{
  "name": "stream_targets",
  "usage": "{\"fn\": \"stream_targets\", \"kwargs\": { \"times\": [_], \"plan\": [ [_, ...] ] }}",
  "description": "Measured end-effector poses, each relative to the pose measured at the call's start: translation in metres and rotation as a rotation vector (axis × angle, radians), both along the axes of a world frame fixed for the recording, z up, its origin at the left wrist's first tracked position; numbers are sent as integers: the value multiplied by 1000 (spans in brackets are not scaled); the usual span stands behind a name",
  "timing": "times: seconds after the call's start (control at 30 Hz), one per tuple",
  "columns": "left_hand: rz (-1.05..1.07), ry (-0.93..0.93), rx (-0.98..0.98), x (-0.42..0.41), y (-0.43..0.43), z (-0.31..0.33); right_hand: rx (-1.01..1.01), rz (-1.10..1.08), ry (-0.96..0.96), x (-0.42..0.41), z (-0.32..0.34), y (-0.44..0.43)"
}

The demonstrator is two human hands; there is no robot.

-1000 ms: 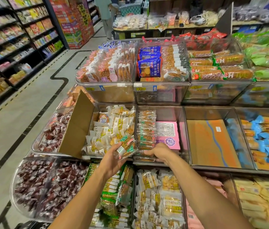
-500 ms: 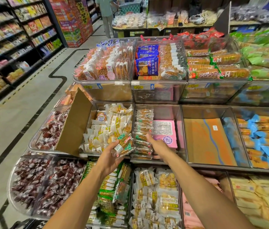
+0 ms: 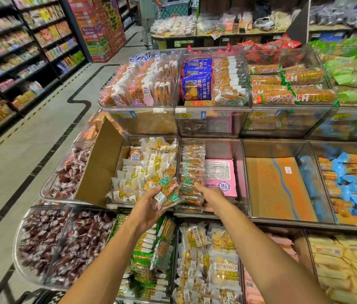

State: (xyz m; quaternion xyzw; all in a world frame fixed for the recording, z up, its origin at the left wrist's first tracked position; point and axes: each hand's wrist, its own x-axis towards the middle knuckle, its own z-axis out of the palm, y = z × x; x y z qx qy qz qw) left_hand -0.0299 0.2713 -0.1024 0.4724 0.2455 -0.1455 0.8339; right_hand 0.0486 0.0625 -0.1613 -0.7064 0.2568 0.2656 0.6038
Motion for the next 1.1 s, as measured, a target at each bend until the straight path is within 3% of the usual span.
{"fn": "stream_targets", "kwargs": {
  "times": [0.13, 0.37, 0.5, 0.67, 0.9, 1.0, 1.1],
  "plan": [
    [-41, -21, 25, 6, 4, 3, -54, -109, -34, 5, -5, 1],
    [-70, -57, 138, 32, 9, 6, -165, 49, -190, -8, 12, -6],
    [-137, -168, 466, 46, 2, 22, 56, 166, -128, -13, 29, -26],
    [-295, -378, 690, 64, -16, 29, 10, 270, -132, -13, 41, -31],
    [-698, -598, 1323, 79, -35, 24, -17, 215, -268, -19, 33, -27],
    [-824, -635, 1428, 88, -39, 26, 36, 124, -323, -19, 30, -27],
    [-853, -668, 1395, 93, -39, 27, 61, 59, -331, -17, 26, -28]
  ]
}}
